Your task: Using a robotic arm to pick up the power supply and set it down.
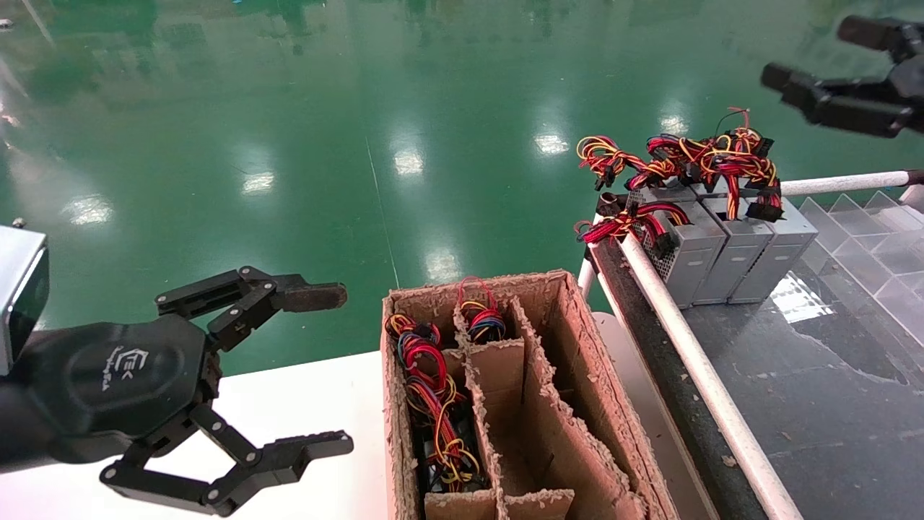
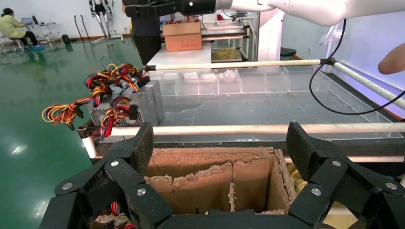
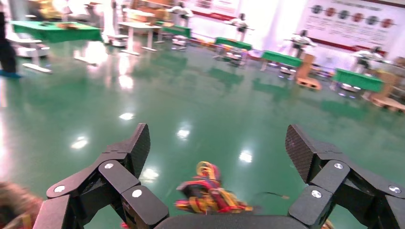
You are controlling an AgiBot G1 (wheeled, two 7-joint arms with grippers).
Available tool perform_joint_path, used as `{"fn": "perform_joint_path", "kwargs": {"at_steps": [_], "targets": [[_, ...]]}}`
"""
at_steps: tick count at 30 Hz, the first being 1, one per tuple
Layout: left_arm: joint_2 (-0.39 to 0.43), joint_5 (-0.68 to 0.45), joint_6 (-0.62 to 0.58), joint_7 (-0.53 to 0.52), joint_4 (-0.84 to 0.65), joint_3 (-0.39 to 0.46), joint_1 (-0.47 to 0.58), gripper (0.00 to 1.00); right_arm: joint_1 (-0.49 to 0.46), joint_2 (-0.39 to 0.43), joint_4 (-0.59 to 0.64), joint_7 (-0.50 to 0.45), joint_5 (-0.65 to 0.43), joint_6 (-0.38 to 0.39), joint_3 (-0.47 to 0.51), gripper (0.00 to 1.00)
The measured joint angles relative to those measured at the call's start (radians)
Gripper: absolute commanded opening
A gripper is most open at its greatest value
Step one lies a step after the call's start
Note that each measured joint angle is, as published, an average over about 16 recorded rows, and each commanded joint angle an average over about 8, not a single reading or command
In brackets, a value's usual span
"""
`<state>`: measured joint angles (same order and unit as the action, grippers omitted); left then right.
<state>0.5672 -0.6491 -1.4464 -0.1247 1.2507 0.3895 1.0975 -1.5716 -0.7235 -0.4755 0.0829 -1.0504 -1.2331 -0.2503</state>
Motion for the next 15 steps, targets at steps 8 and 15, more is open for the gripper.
{"fn": "perform_joint_path", "kwargs": {"at_steps": [8,15], "targets": [[0.000,0.000,0.000,0.000,0.000,0.000,0.000,1.00,0.115,0.026,-0.187,-0.063,0.074,-0.061,-0.007,1.00],[0.000,0.000,0.000,0.000,0.000,0.000,0.000,1.00,0.216,0.049,-0.351,-0.117,0.139,-0.114,-0.013,1.00]]}}
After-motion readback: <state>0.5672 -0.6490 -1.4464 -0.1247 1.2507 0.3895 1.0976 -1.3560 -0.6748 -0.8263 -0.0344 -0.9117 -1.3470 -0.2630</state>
